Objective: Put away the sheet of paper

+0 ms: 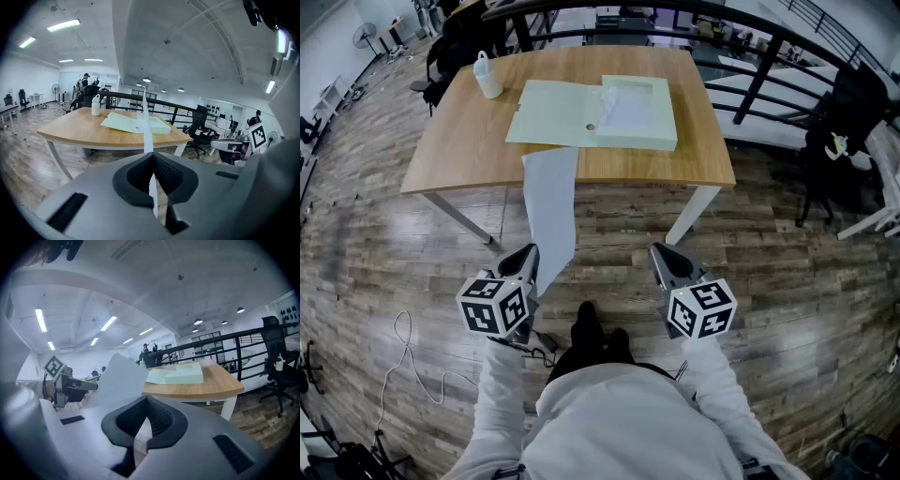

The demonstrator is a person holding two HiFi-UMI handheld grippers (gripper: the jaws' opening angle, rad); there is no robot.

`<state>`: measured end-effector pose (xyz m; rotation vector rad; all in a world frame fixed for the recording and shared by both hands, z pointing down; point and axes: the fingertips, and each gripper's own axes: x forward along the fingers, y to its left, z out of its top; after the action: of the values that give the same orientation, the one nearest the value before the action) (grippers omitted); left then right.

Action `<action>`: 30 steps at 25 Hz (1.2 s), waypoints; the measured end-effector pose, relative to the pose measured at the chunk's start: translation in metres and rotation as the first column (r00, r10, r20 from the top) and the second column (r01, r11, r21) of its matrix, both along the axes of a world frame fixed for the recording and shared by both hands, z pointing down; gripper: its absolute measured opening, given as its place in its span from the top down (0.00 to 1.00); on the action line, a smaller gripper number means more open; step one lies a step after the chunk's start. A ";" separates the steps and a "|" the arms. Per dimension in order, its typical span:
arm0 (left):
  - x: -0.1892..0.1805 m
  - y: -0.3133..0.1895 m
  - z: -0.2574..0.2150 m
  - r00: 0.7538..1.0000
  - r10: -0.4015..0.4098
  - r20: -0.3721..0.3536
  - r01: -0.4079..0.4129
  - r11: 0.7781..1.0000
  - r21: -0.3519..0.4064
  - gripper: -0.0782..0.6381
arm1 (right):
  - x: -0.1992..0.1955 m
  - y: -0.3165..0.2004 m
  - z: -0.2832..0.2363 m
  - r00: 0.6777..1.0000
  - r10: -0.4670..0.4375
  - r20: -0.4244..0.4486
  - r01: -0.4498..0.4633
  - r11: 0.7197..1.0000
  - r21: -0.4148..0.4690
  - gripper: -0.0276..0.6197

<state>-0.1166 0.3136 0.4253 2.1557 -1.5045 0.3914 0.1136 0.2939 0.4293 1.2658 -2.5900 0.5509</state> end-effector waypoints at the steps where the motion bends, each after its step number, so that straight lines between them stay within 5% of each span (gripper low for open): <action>1: 0.004 0.002 0.000 1.000 0.004 -0.002 -0.004 1.000 0.002 0.87 | 0.001 0.002 -0.002 1.000 0.001 -0.003 -0.001 1.000 0.003 0.92; 19: 0.052 -0.027 -0.024 0.996 0.085 -0.011 -0.084 0.993 0.078 0.87 | 0.006 -0.003 -0.010 0.999 0.004 0.045 -0.004 1.000 0.001 0.91; 30: 0.039 -0.134 -0.032 0.990 0.141 -0.030 -0.137 0.986 0.099 0.87 | -0.004 -0.101 -0.009 0.997 0.051 0.055 -0.051 0.999 -0.004 0.91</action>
<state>-0.0775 0.1797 0.3934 2.3387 -1.3835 0.3297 0.1097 0.1930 0.4203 1.3379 -2.6065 0.6061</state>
